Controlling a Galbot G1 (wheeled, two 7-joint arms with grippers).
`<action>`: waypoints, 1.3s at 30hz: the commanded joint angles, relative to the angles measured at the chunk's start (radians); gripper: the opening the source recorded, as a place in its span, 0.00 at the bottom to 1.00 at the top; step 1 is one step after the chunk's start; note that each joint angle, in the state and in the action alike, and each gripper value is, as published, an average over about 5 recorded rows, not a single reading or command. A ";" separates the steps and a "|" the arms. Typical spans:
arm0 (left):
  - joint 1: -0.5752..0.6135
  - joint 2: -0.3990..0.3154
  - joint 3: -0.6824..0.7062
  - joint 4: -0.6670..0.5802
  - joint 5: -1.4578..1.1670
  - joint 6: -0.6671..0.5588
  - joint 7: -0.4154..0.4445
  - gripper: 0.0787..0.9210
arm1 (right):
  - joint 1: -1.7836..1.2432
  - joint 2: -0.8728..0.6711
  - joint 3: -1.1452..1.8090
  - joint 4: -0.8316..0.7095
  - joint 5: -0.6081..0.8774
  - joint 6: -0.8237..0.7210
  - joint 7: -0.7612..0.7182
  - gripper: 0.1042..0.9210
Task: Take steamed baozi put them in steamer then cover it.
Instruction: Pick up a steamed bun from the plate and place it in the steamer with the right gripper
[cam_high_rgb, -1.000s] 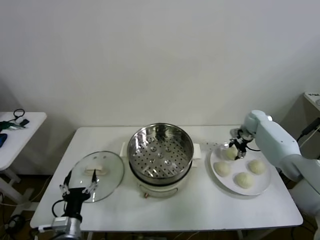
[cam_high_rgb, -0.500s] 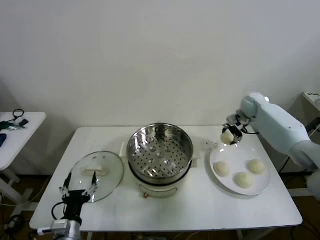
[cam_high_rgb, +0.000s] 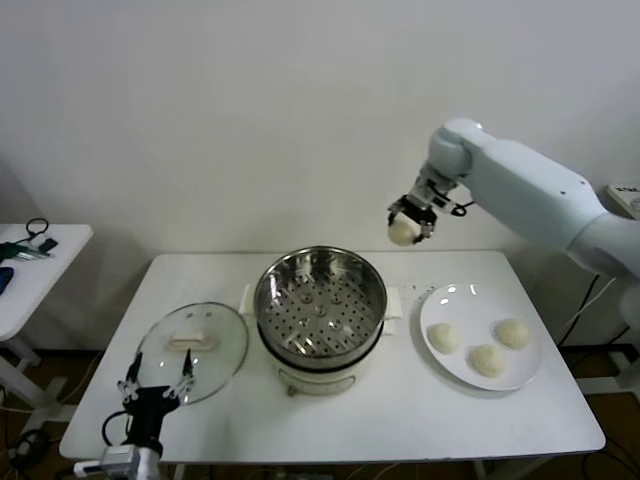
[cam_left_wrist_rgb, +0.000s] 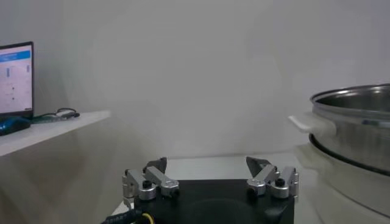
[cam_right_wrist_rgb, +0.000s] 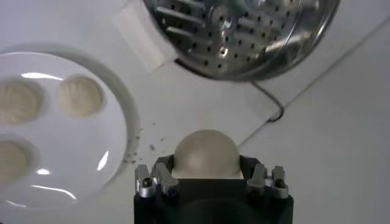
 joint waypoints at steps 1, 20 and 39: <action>0.005 -0.001 0.002 -0.002 0.003 0.004 0.002 0.88 | 0.078 0.146 -0.088 0.132 -0.014 0.088 -0.003 0.73; 0.023 0.011 -0.006 0.002 -0.009 0.002 0.002 0.88 | -0.148 0.256 -0.031 0.037 -0.312 0.180 0.044 0.73; -0.001 0.009 -0.006 0.018 -0.006 0.011 -0.007 0.88 | -0.230 0.263 0.030 0.032 -0.486 0.217 0.074 0.75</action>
